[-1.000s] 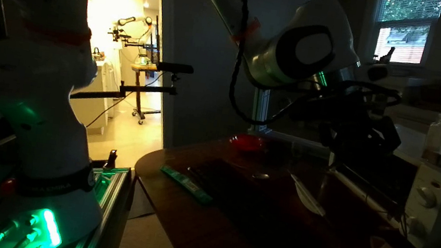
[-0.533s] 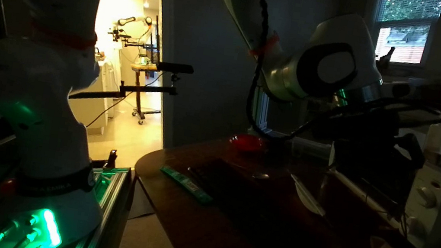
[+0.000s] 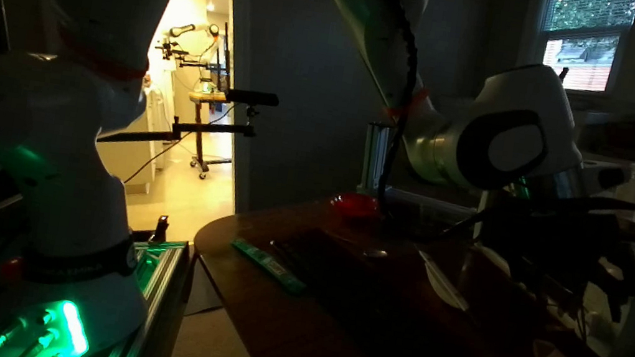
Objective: Move the mouse cable to the left and place the mouse on the right
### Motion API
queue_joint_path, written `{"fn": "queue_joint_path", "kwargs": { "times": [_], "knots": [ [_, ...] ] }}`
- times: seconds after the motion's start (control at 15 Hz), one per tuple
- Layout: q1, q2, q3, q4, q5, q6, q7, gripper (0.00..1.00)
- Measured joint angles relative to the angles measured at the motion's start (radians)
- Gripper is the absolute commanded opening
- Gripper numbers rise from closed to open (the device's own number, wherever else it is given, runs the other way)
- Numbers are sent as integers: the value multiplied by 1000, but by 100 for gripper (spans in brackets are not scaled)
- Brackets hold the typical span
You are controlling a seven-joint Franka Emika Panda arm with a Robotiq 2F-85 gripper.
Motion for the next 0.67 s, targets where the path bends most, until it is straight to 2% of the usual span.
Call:
{"fn": "queue_joint_path", "kwargs": {
  "times": [0.13,0.27,0.33,0.47,0.67],
  "knots": [
    [-8,34,7,20,0,15,0,52],
    [-19,62,19,38,0,31,0,52],
    [-24,75,25,48,0,40,-1,57],
    [-39,95,42,64,0,58,-9,61],
    [-63,117,73,87,0,67,-26,54]
  ]
}}
